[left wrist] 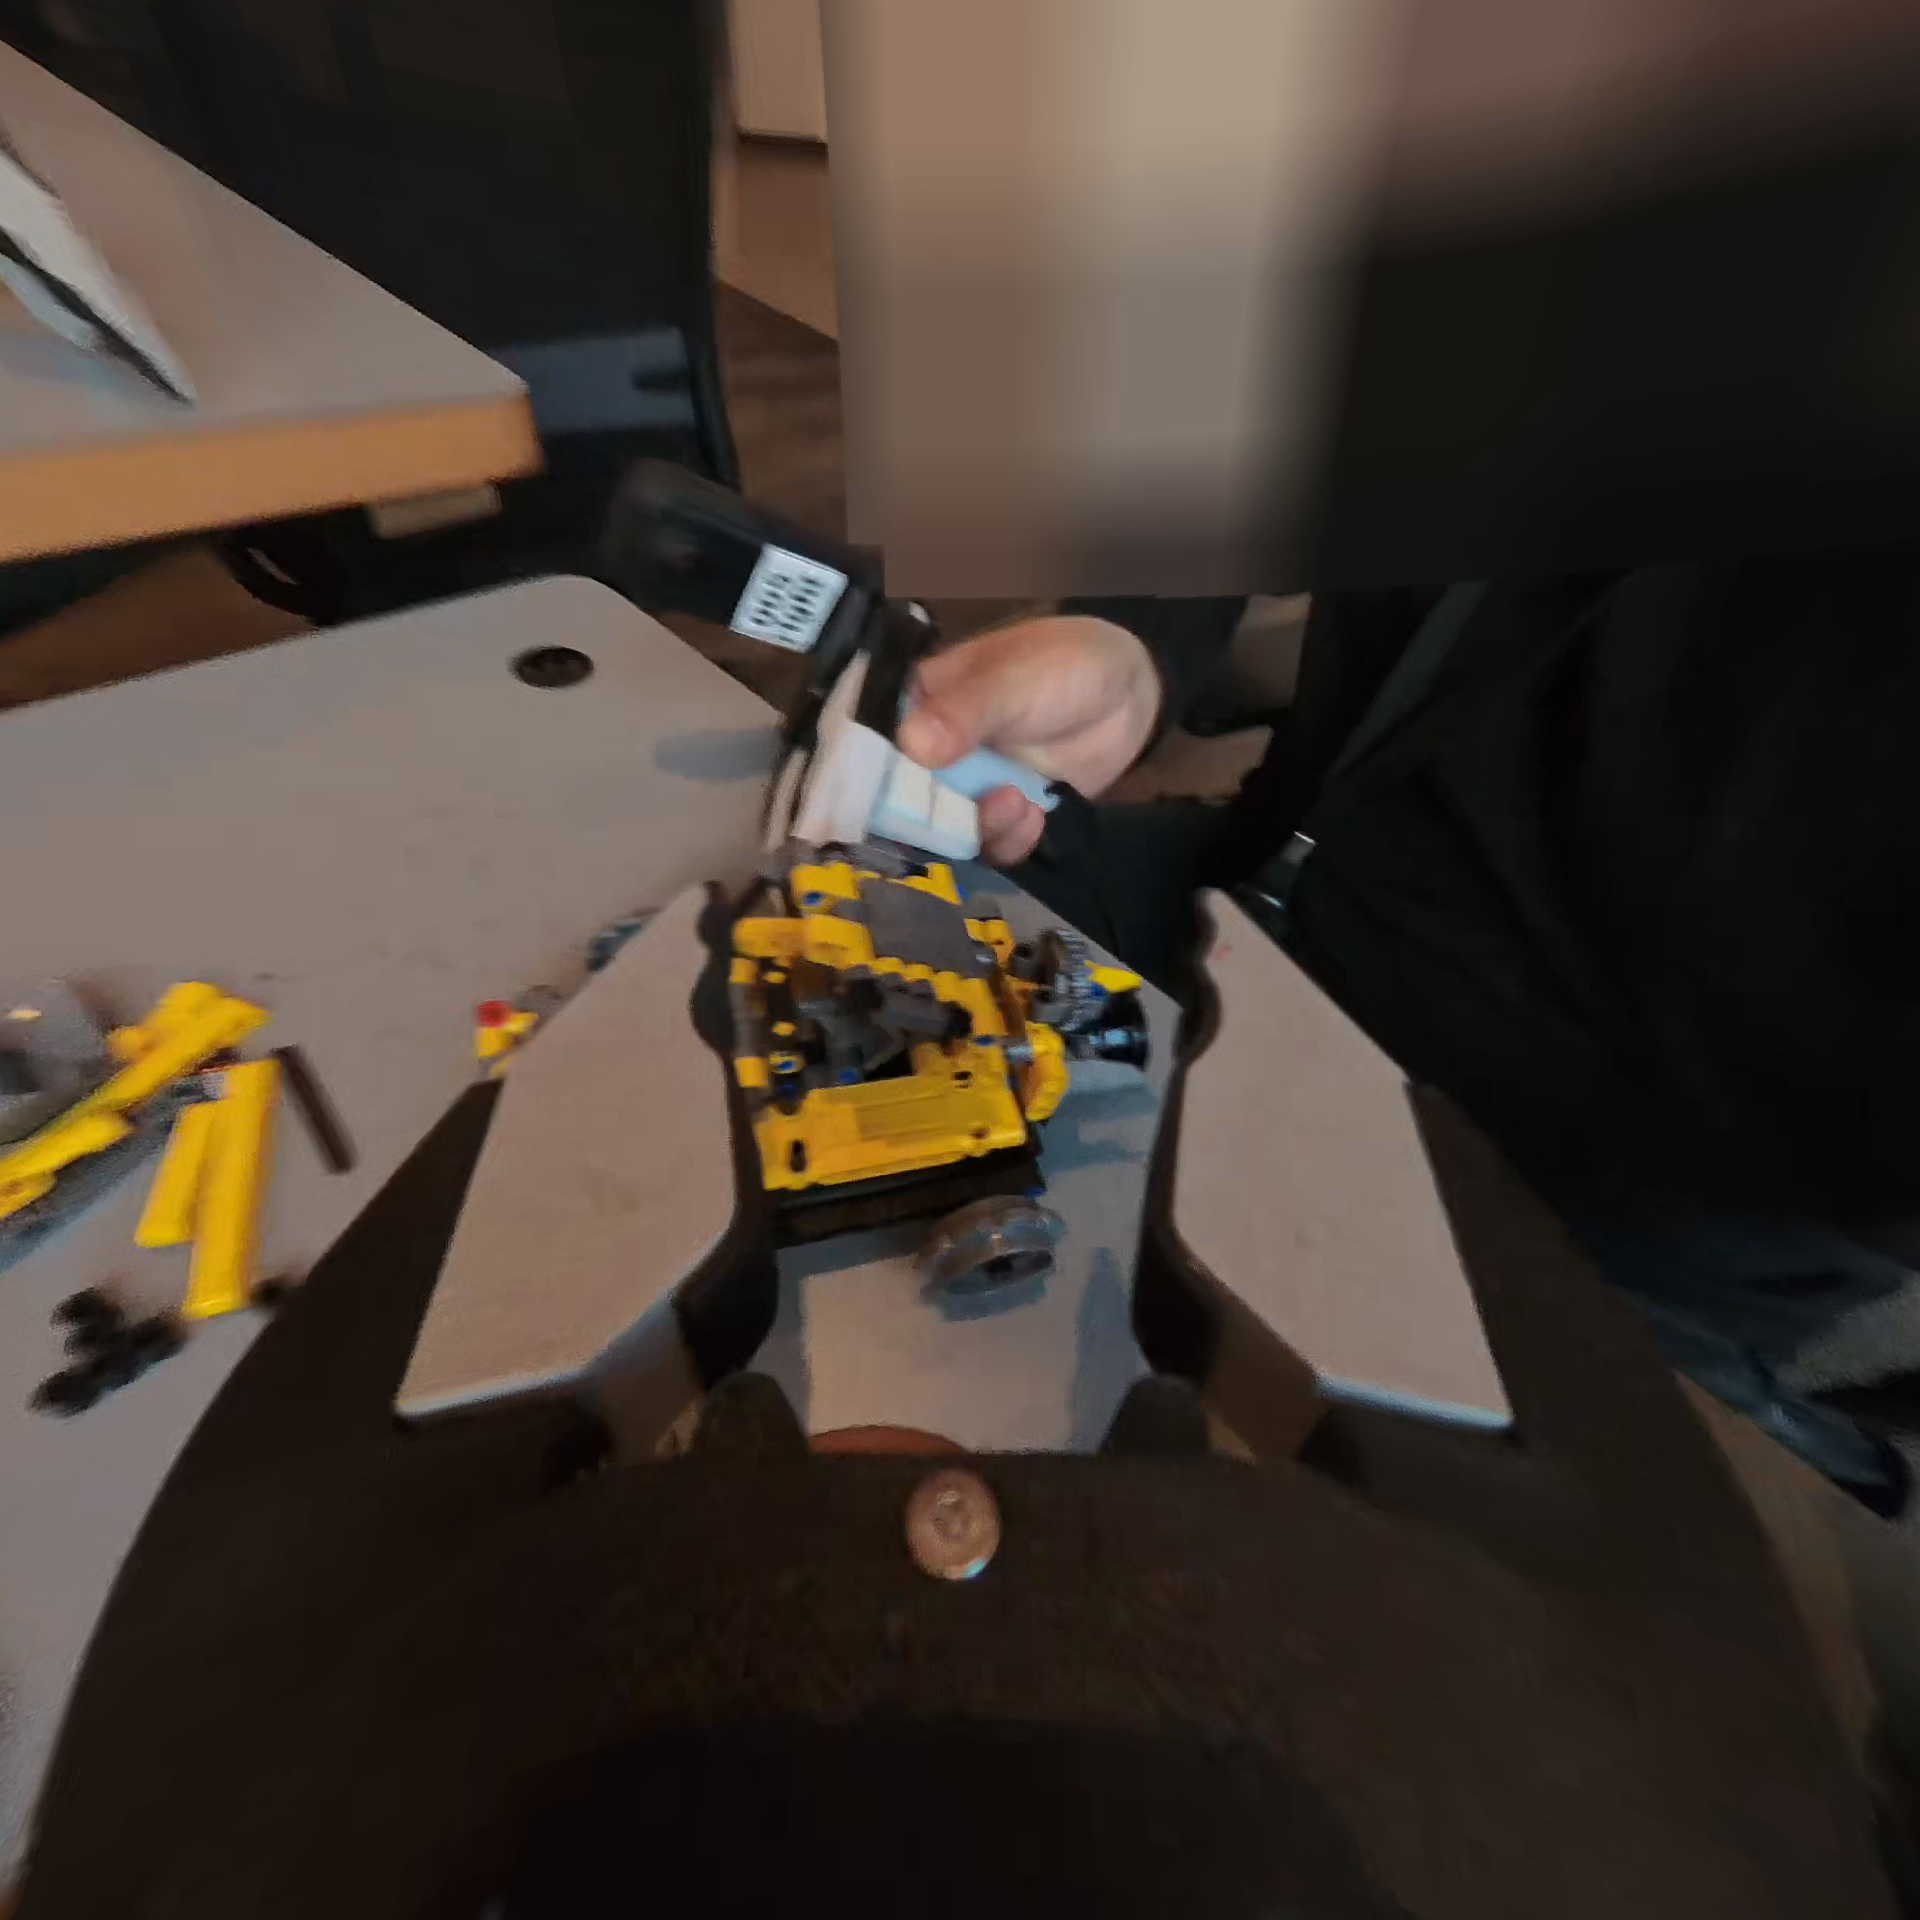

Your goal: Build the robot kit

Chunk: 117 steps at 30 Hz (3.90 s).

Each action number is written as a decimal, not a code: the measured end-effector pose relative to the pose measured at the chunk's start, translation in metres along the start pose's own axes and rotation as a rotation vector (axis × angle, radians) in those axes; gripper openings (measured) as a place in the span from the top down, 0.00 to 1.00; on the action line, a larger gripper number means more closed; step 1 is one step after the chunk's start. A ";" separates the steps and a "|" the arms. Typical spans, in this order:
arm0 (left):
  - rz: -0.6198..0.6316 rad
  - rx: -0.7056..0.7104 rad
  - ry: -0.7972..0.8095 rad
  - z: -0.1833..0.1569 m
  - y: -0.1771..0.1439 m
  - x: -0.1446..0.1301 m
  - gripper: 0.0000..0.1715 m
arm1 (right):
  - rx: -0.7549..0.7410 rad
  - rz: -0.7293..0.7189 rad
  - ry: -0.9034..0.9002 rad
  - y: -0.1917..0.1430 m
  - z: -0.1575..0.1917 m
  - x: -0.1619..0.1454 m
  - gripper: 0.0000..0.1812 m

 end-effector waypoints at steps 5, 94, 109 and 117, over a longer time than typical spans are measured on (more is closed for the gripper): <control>0.117 0.328 -0.022 0.039 -0.007 0.009 0.70 | 0.012 0.026 -0.024 0.000 0.002 -0.001 0.96; 0.582 1.476 0.711 -0.173 0.064 -0.133 0.96 | 0.287 0.809 -1.061 0.105 0.086 -0.041 0.82; 0.502 1.464 0.748 -0.172 0.060 -0.137 0.97 | 0.094 0.804 -1.429 0.086 0.122 -0.044 0.72; 0.453 1.431 0.788 -0.176 0.057 -0.141 0.97 | 0.054 0.727 -1.464 0.072 0.125 -0.069 0.83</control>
Point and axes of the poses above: each gripper's, where its closed fingertips meet, y out along the fingers, x out of its top, z = x × y across the jaws, the point moved 10 cm from there along -y, back along the fingers, and after that the axes turned 11 degrees about -y, right-handed, at the moved point
